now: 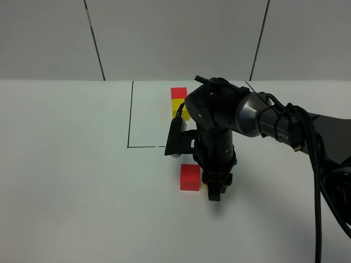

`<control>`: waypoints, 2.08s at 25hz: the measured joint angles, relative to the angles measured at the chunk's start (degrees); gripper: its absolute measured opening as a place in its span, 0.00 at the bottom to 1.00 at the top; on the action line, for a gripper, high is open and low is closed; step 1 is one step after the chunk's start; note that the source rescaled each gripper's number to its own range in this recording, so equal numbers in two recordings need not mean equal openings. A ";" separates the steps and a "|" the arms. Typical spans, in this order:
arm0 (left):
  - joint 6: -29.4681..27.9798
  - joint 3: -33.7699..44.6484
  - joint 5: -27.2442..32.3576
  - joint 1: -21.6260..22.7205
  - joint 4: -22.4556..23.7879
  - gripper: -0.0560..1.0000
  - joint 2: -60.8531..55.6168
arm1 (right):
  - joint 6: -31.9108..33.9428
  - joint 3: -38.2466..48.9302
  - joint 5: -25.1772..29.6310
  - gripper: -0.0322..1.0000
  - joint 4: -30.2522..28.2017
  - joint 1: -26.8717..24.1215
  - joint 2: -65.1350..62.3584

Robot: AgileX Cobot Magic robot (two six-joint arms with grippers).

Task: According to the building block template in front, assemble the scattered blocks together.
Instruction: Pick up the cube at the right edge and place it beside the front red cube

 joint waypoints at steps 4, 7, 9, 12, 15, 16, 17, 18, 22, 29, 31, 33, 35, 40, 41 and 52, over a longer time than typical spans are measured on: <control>0.00 0.00 0.00 0.00 0.00 0.49 0.00 | -0.79 0.00 -1.63 0.03 0.50 -0.74 1.08; 0.00 0.00 0.00 0.00 0.05 0.49 0.00 | -1.98 0.00 -2.35 0.03 1.23 -1.10 1.75; 0.00 0.00 0.00 0.00 0.11 0.49 0.00 | -2.57 0.00 -2.64 0.03 2.07 -1.22 2.20; 0.00 0.00 0.00 0.00 0.11 0.49 0.00 | -2.89 0.00 -3.44 0.03 2.67 -1.24 3.04; 0.00 0.00 0.00 0.00 0.14 0.49 0.00 | -3.27 0.00 -4.38 0.03 2.79 -1.24 3.43; 0.00 0.00 0.00 0.00 0.14 0.49 0.00 | -3.51 0.00 -4.59 0.03 2.85 -1.29 3.49; 0.00 0.00 0.00 0.00 0.14 0.49 0.00 | -3.95 0.00 -4.78 0.03 2.85 -1.31 3.57; 0.00 0.00 0.00 0.00 0.14 0.49 0.00 | -4.33 0.00 -5.06 0.03 2.89 -1.35 3.68; 0.00 0.00 0.00 0.00 0.14 0.49 0.00 | -5.20 -0.04 -5.99 0.03 2.96 -1.43 3.68; 0.00 0.00 0.00 0.00 0.14 0.49 0.00 | -7.45 -0.04 -6.83 0.03 2.96 -1.43 3.68; 0.00 0.00 0.00 0.00 0.14 0.49 0.00 | -7.64 -0.04 -6.83 0.03 2.96 -1.43 3.68; 0.00 0.00 0.00 0.00 0.14 0.49 0.00 | -7.64 -0.04 -6.83 0.03 2.96 -1.43 3.68; 0.00 0.00 0.00 0.00 0.14 0.49 0.00 | -7.71 -0.04 -6.83 0.03 2.96 -1.43 3.68; 0.00 0.00 0.00 0.00 0.14 0.49 0.00 | -8.82 -0.04 -6.94 0.03 2.98 -1.43 3.68; 0.00 0.00 0.00 0.00 0.14 0.49 0.00 | -9.12 -0.04 -6.95 0.03 2.98 -1.43 3.68; 0.00 0.00 0.00 0.00 0.14 0.49 0.00 | -10.68 -0.04 -7.01 0.03 3.76 -1.54 3.68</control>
